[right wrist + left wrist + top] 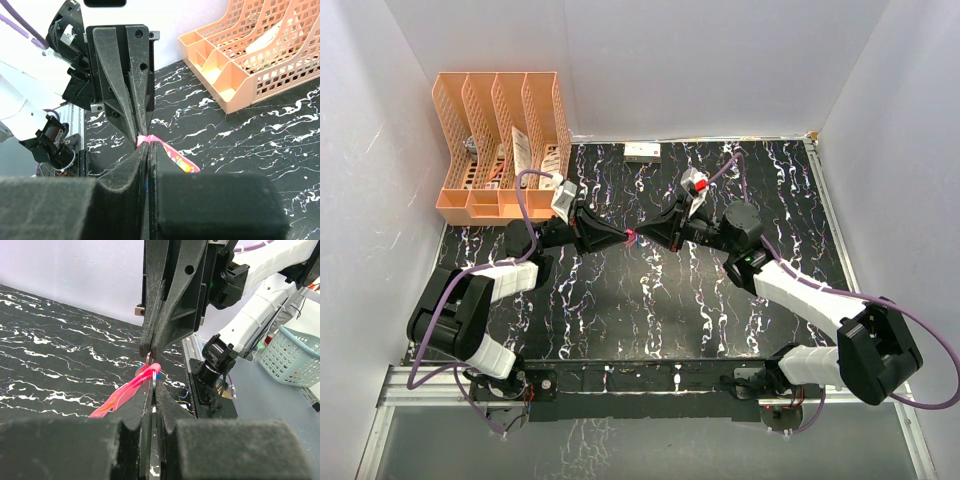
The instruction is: Put the keys on the keyring
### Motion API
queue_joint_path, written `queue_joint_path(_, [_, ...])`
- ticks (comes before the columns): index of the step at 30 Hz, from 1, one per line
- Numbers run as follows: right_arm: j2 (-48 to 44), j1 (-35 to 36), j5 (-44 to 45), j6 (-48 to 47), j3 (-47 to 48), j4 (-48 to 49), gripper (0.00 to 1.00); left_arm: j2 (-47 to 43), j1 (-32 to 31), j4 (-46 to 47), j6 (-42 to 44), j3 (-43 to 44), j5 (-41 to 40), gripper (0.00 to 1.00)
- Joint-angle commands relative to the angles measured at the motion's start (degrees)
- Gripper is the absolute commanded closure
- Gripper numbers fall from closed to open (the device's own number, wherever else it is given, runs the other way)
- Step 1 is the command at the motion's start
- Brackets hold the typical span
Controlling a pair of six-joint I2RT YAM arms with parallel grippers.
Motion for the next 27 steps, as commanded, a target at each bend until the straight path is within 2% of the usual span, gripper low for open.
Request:
queue_joint_path(1, [-2.2,-0.5,-0.8,0.5,-0.5,3.9,1.0,-0.4,-0.1,11.1,1.2,1.8,-0.3,1.0])
queue_joint_path(27, [-0.5,-1.2,-1.9,0.8,-1.0,5.6,1.0,-1.2,-0.2,11.1,0.8,2.2,0.9,1.0])
